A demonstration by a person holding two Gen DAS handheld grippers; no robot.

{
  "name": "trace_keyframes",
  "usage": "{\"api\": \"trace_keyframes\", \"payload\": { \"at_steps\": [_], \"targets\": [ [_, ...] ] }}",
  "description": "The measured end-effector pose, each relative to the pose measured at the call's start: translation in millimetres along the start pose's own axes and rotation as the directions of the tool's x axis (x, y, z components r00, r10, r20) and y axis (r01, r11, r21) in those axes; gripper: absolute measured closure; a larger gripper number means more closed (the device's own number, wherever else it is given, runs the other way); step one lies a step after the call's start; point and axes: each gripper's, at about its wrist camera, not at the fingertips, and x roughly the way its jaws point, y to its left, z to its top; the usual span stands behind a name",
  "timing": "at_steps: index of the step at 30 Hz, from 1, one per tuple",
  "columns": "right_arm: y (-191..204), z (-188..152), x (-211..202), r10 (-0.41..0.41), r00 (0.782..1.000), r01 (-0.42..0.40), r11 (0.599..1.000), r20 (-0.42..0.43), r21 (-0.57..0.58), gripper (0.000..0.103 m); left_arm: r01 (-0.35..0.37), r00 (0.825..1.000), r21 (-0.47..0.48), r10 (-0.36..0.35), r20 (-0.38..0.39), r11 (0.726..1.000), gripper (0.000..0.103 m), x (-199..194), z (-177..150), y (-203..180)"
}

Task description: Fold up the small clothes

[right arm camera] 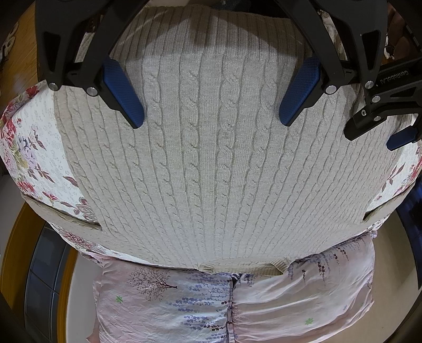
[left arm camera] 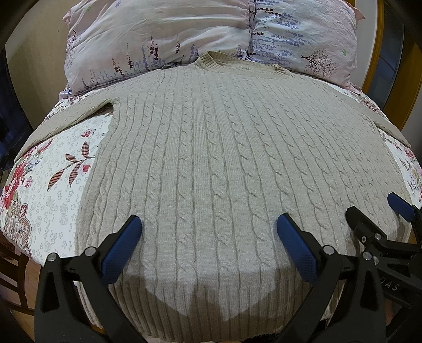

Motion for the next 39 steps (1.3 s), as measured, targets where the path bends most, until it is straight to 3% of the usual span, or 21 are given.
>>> {"api": "trace_keyframes", "payload": {
  "at_steps": [17,33,36,39],
  "targets": [
    [-2,0,1,0.005,1.0,-0.005,1.0,0.0,-0.005,0.001,0.0,1.0,0.001,0.0,-0.006,1.0,0.002,0,0,0],
    [-7,1,5,0.098,0.994,-0.093,0.991,0.056,-0.095,0.001,0.021,0.999,0.021,-0.02,-0.041,1.0,0.002,5,11,3],
    [-17,13,8,0.133,0.99,-0.129,0.987,0.044,-0.096,0.001,0.027,0.999,0.024,-0.026,-0.03,0.999,0.002,8,18,5],
    [-53,39,5,0.148,0.984,-0.149,0.989,0.097,0.001,0.001,0.005,1.0,0.033,-0.005,-0.012,0.999,0.002,10,33,11]
  ]
}}
